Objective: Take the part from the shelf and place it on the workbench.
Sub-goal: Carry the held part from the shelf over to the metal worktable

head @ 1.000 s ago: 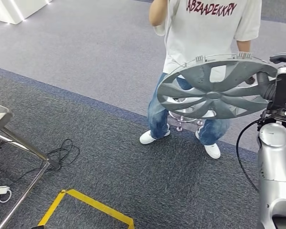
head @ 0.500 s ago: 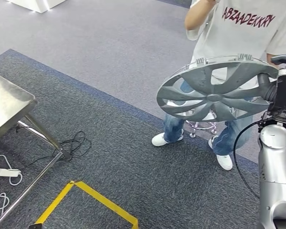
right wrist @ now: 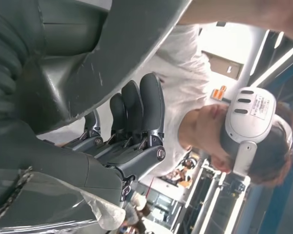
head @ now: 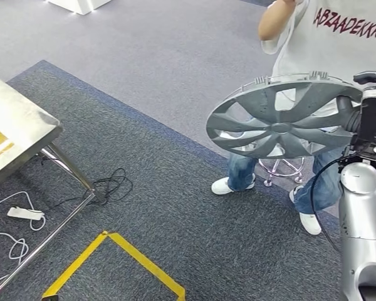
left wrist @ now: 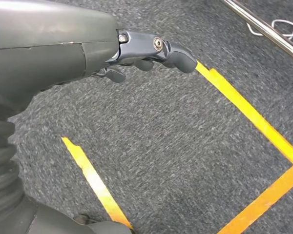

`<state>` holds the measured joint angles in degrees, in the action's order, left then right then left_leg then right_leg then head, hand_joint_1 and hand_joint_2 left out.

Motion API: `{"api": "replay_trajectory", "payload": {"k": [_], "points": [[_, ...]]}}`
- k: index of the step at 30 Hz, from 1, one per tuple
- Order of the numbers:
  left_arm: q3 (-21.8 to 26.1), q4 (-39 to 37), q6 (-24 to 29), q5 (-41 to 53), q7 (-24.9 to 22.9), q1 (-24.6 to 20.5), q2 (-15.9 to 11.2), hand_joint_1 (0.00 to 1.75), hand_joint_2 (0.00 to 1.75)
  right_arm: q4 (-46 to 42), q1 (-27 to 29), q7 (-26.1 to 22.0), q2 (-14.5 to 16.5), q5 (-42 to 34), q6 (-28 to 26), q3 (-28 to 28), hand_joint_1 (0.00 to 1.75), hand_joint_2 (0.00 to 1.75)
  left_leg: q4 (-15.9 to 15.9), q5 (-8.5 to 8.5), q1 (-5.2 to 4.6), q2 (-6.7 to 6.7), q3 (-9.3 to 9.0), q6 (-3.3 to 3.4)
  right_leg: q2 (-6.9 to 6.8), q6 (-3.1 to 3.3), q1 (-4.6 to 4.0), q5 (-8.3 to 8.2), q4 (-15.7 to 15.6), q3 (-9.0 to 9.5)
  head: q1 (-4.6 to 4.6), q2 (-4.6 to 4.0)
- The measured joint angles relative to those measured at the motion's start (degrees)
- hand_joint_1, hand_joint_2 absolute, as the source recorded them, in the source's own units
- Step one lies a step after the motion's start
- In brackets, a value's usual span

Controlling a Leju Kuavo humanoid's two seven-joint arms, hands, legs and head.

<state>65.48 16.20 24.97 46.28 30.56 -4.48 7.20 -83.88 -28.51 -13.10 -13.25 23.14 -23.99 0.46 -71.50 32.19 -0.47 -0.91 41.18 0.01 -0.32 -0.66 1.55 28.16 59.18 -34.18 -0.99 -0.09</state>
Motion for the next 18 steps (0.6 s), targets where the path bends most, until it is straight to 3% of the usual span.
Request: {"api": "replay_trajectory", "payload": {"k": [1, 2, 3, 6, 8, 10, 12, 13, 16, 17, 18], "points": [[0.0, 0.0, 0.0, 0.0, 0.0, 0.0, 0.0, 0.00, 1.75, 0.0, 0.0, 0.0, 0.0, 0.0, 0.1, 0.0, 1.75, 1.75, -3.1, 0.87, 0.06, 0.20, 1.54, -0.05, -0.42, 0.10, -0.06, 0.11, 0.0, 0.12, -0.01, 0.01], [0.0, 0.0, 0.0, 0.0, 0.0, 0.1, 0.0, 0.00, 1.75, 0.0, 0.0, 0.0, 0.0, 0.1, 0.2, 0.1, 1.75, 1.75, -4.3, 0.63, 0.09, 0.26, 2.23, -0.03, -0.81, 0.17, -0.12, 0.25, 0.0, 0.27, 0.00, 0.01], [0.0, 0.0, 0.0, 0.0, 0.0, 0.1, 0.0, 0.00, 1.75, 0.0, 0.0, 0.0, 0.1, 0.2, 0.3, 0.2, 1.75, 1.75, -3.2, -0.70, 0.11, 0.31, 1.88, 0.09, -1.19, 0.19, -0.18, 0.40, 0.0, 0.47, 0.01, 0.01], [0.2, 0.0, -0.1, 0.0, -0.3, 0.2, -0.4, 0.00, 1.75, 0.0, -0.3, -0.1, 0.6, 0.8, 0.3, 0.4, 1.75, 1.75, 7.5, -6.43, -0.34, 1.96, -2.83, 1.01, -2.19, 0.00, -0.45, 0.98, 0.0, 1.17, -0.01, 0.00], [0.2, 0.0, -0.2, 0.2, -1.0, 0.2, -0.9, 0.00, 1.75, 0.1, -0.5, -0.2, 1.0, 1.2, 0.2, 0.8, 1.75, 1.75, 11.3, -7.09, -0.84, 3.01, -4.45, 1.57, -2.79, -0.39, -0.71, 1.19, -0.1, 1.24, -0.05, 0.00], [0.2, 0.0, -0.4, 1.3, -2.5, 0.4, -1.3, 0.00, 1.75, 0.2, -0.6, -0.2, 1.5, 1.5, 0.0, 1.2, 1.75, 1.75, 12.1, -6.78, -0.93, 2.44, -4.64, 1.86, -3.52, -0.93, -0.82, 1.29, -0.3, 1.43, -0.05, 0.00], [0.2, 0.1, -0.5, 3.4, -4.7, 0.8, -1.6, 0.00, 1.75, 0.3, -0.8, -0.2, 1.8, 1.9, 0.0, 1.7, 1.75, 1.75, 12.7, -6.95, -0.62, 1.67, -5.16, 2.30, -3.02, -1.44, -0.69, 2.36, 0.6, 1.14, -0.10, 0.00], [0.1, 0.1, -0.6, 4.6, -5.8, 1.0, -1.8, 0.00, 1.75, 0.4, -1.0, -0.1, 1.9, 2.0, 0.0, 1.8, 1.75, 1.75, 13.1, -7.04, -0.42, 1.30, -5.45, 2.53, -2.18, -1.61, -0.63, 3.57, 2.7, 0.17, -0.27, 0.00], [0.0, 0.1, -0.7, 6.5, -7.6, 1.4, -2.3, 0.00, 1.75, 0.6, -1.3, -0.1, 1.9, 2.0, 0.0, 2.0, 1.75, 1.75, 13.2, -7.01, -0.28, -0.01, -5.64, 2.90, -0.06, -1.88, -0.55, 7.71, 13.7, -5.84, -0.66, 0.00], [0.0, 0.1, -0.8, 6.7, -7.7, 1.6, -2.4, 0.00, 1.75, 0.7, -1.3, 0.0, 1.9, 2.0, 0.0, 2.1, 1.75, 1.75, 13.1, -6.98, -0.29, -0.50, -5.67, 2.92, 0.08, -1.94, -0.55, 7.73, 15.6, -7.19, -0.66, 0.00], [0.0, 0.1, -0.8, 6.7, -7.9, 1.7, -2.5, 0.00, 1.75, 0.8, -1.3, 0.0, 1.9, 2.1, 0.0, 2.2, 1.75, 1.75, 13.1, -6.95, -0.29, -0.99, -5.72, 2.90, 0.13, -1.92, -0.56, 6.60, 15.1, -7.43, -0.67, 0.00]]}}
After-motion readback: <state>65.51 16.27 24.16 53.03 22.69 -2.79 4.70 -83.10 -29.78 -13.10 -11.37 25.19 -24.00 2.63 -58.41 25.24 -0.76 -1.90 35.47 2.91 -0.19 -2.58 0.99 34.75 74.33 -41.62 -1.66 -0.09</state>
